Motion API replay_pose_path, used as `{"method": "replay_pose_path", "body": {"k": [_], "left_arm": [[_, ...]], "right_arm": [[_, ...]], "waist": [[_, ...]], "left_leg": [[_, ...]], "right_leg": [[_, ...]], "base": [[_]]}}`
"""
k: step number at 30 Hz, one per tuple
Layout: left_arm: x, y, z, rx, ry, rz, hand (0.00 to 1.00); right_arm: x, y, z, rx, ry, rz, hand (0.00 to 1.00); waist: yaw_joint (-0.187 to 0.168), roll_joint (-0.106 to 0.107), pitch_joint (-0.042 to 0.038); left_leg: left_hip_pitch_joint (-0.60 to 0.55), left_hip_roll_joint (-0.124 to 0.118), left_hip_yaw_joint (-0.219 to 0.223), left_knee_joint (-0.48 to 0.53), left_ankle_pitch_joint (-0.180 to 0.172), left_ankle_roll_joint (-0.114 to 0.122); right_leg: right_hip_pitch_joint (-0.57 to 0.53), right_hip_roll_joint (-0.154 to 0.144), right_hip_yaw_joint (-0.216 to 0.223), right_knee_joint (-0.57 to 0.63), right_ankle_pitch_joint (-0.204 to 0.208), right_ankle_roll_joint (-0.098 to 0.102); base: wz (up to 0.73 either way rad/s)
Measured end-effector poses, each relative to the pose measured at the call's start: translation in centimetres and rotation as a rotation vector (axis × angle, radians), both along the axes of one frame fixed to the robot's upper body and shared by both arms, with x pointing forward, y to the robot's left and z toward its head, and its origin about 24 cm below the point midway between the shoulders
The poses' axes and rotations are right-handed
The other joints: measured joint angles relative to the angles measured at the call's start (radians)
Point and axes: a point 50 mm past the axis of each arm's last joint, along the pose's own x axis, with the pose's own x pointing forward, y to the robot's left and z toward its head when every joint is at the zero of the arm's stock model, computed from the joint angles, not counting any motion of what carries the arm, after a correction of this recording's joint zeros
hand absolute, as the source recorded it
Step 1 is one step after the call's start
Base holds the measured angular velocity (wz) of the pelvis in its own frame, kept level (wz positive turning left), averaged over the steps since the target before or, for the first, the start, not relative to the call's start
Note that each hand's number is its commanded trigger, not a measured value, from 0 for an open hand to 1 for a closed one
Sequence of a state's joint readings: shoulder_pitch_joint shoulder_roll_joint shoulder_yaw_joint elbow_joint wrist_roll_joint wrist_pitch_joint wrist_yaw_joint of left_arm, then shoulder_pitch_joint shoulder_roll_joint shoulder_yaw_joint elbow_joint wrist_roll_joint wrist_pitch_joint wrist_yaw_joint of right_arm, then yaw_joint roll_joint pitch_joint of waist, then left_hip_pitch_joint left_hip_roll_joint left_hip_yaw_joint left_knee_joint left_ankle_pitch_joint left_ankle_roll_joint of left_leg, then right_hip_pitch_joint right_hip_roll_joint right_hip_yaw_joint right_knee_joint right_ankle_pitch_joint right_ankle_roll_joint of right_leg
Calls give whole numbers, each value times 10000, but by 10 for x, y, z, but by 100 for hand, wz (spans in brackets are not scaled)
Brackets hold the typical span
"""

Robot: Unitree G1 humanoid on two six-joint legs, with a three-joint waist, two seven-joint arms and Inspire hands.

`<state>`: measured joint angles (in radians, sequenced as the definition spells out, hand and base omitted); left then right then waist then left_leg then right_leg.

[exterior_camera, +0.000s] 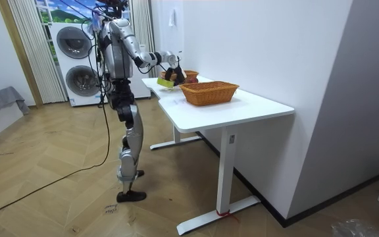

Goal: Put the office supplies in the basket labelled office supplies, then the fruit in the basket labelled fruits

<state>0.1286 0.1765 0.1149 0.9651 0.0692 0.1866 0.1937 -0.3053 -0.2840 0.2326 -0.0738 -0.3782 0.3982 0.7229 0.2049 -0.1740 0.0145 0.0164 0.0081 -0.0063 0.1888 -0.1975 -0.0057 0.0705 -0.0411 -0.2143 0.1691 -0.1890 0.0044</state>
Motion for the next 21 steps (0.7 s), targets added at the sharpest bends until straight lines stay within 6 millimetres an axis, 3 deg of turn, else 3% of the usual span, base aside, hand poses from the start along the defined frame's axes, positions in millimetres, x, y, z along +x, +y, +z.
{"method": "replay_pose_path", "body": {"k": [3, 6, 11, 21], "left_arm": [[-6, -2, -2, -40, 47, 7, 0], [-12, -3, -3, -70, 151, 36, 0], [-16, -2, -3, -130, 47, 171, 0], [-17, -3, -3, -164, -195, 146, 0]], "right_arm": [[-4, -9, 9, 849, -705, -379, 100], [-5, -18, 16, 1118, -1310, -881, 100], [-3, -41, 29, 1318, -2416, -2206, 100], [-2, -56, 45, 2099, -3702, -3143, 100]], "waist": [[-182, 203, 50], [-418, 380, 15], [-903, 676, -121], [-1232, 654, -172]], "left_leg": [[144, -5, 51, -72, 1, 4], [218, 9, 145, -146, 6, 12], [286, 6, 206, -179, 20, 29], [426, 6, 317, -193, 24, 35]], "right_leg": [[131, 6, 175, -9, 4, 7], [139, 9, 173, -8, 9, 16], [155, 3, 196, -8, 11, 20], [207, -14, 248, -5, 20, 34]], "base": [[-3], [-8], [-4], [-2]]}}
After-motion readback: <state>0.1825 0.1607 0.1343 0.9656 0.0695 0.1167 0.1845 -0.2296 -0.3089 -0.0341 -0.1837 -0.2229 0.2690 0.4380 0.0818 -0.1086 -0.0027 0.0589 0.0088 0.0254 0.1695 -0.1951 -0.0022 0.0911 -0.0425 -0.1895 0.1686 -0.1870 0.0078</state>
